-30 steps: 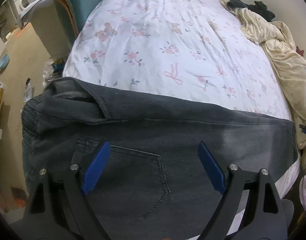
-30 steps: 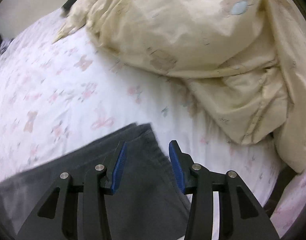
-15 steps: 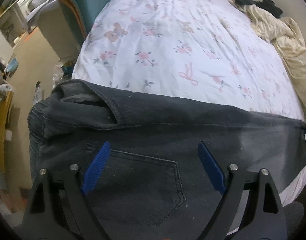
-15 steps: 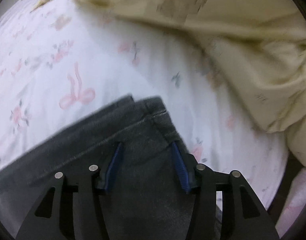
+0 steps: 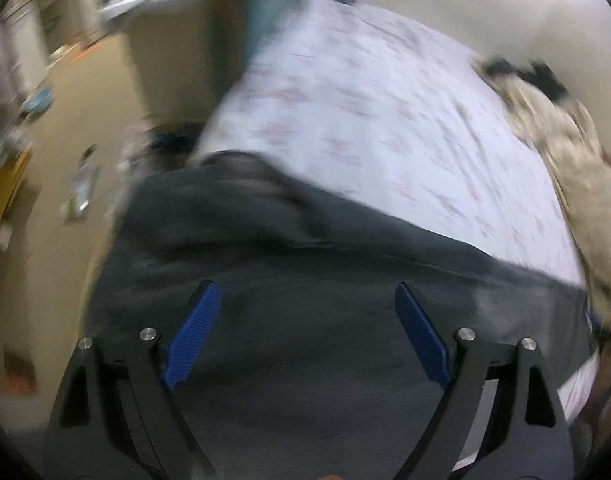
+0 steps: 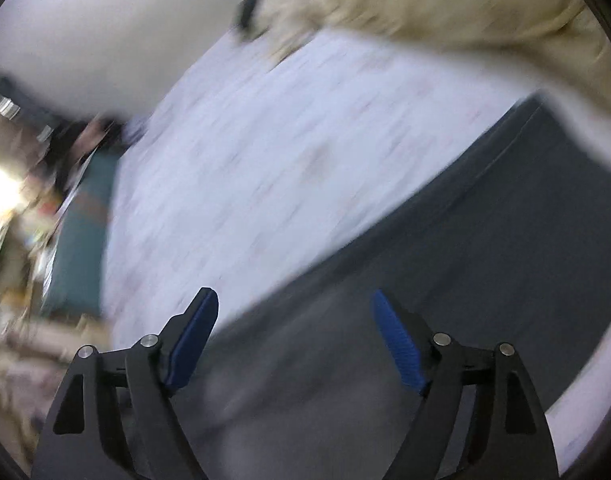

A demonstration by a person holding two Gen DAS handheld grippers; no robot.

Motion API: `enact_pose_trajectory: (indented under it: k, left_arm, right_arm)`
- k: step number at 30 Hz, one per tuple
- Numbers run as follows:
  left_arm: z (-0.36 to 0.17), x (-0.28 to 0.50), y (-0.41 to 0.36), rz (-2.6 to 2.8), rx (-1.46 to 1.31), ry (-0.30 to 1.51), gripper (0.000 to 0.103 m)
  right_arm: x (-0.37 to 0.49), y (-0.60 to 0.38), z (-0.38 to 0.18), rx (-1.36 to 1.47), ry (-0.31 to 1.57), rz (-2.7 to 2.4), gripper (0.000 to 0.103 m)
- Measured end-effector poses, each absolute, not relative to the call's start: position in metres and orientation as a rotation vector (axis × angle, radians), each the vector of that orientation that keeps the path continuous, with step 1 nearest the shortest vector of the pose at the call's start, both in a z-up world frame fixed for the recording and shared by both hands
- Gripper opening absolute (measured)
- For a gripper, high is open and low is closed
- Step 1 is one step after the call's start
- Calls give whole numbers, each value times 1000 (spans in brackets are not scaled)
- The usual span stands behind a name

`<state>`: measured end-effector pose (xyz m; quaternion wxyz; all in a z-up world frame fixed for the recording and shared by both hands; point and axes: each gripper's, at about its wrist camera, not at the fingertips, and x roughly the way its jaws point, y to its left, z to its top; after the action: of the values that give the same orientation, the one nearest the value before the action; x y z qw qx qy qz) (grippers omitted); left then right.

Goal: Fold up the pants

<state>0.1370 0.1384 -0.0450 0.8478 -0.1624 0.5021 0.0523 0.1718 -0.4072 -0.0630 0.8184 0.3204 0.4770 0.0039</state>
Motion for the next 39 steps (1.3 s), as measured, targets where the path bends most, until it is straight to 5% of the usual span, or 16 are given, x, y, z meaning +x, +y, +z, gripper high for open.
enact_pose_trajectory:
  k: [8,18,20,21,23,39]
  left_arm:
    - [-91,35,261,441,-857,937,88]
    - [-182,11,259,597,-1122,839,91]
    - [-182,19,253,536,-1123,810,54]
    - [-175,24,250,527,-1075,822,48]
    - [-157,31,246,500,-1005,794,8]
    - [3,62,130,254,-316,651,6]
  right_arm:
    - [131,-365,-108,696,1136,92,82]
    - [134,-381,-128,793,1145,112,82]
    - [132,-385,-130,826,1150,109,82]
    - [131,-386,-131,825,1152,104,82]
    - [130,-388,-130,826,1151,99,82]
    - [127,-363,-110,710,1128,150,82]
